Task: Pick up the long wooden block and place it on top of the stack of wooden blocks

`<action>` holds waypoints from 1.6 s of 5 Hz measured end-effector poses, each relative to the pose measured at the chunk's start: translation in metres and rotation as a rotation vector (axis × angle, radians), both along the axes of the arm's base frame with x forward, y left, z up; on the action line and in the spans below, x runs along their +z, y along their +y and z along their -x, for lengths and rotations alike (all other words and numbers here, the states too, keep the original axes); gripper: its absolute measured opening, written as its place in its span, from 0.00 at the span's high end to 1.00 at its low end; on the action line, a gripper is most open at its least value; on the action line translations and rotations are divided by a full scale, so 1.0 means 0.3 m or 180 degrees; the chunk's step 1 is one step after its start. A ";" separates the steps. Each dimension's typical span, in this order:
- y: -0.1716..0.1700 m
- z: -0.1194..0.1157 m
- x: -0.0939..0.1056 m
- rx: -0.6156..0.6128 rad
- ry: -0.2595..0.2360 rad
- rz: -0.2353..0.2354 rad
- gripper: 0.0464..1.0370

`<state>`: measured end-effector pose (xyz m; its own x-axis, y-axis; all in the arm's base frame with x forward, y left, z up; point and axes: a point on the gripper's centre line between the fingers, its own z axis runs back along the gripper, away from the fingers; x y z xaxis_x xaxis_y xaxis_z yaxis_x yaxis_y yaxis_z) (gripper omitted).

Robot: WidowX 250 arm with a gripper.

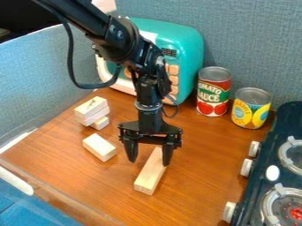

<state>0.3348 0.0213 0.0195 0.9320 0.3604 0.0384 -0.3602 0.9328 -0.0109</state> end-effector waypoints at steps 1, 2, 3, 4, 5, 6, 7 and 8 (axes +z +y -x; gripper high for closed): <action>-0.001 -0.003 -0.001 0.0012 -0.0025 0.0014 0.04; -0.001 -0.007 0.003 0.0020 -0.0065 0.0015 0.04; -0.004 -0.010 0.004 -0.0004 -0.0085 0.0031 0.04; -0.002 -0.019 0.047 0.0019 -0.0202 0.0018 0.04; -0.012 -0.022 0.054 -0.0019 -0.0240 0.0012 0.04; -0.017 -0.016 0.051 -0.0037 -0.0221 0.0020 0.04; -0.018 -0.017 0.051 -0.0037 -0.0221 0.0021 0.04; -0.025 -0.009 0.045 -0.0087 -0.0194 -0.0021 0.04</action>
